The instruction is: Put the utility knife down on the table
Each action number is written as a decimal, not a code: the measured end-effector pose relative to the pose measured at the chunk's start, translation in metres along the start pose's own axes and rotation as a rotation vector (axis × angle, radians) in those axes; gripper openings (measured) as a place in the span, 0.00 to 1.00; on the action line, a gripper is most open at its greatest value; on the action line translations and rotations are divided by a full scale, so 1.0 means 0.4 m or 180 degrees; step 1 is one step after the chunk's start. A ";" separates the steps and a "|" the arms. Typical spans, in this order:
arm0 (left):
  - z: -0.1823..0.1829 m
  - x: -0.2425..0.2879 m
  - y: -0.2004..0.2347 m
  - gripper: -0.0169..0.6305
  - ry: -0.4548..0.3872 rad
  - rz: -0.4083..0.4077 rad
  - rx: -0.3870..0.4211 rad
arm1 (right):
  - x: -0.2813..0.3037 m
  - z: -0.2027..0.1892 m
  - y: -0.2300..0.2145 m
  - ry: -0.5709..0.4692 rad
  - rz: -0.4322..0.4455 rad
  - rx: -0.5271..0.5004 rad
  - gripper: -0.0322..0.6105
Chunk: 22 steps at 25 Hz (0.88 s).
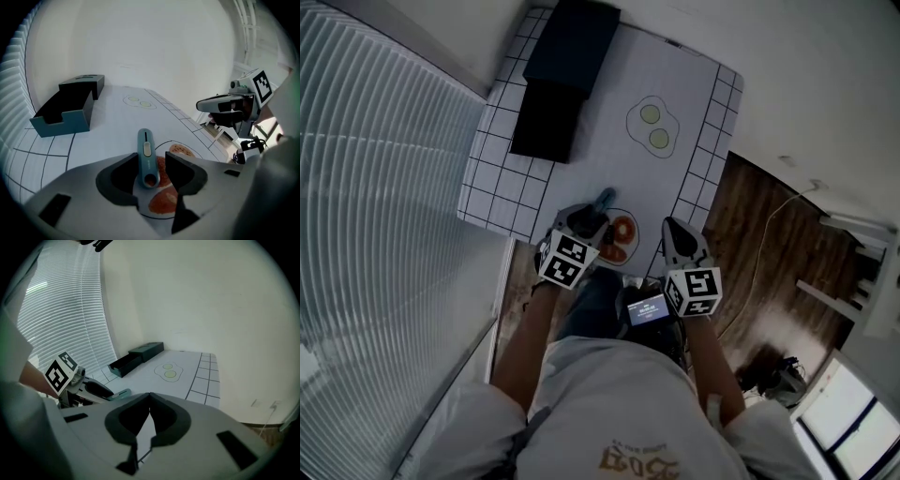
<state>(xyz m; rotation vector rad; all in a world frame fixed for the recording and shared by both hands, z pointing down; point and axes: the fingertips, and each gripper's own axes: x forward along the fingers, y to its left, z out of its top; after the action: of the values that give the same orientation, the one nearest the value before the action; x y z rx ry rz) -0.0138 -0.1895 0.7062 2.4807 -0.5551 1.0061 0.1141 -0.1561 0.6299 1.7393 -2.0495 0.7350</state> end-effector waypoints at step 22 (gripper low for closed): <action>0.112 -0.158 0.034 0.04 -0.0733 0.0577 -0.0548 | -0.091 0.093 -0.025 -0.0278 0.0104 -0.0166 0.06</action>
<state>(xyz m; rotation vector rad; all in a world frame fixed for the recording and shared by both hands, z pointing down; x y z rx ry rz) -0.0374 -0.2101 0.6341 2.4384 -0.9131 0.7043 0.1328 -0.1503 0.5806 1.7416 -2.1397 0.6195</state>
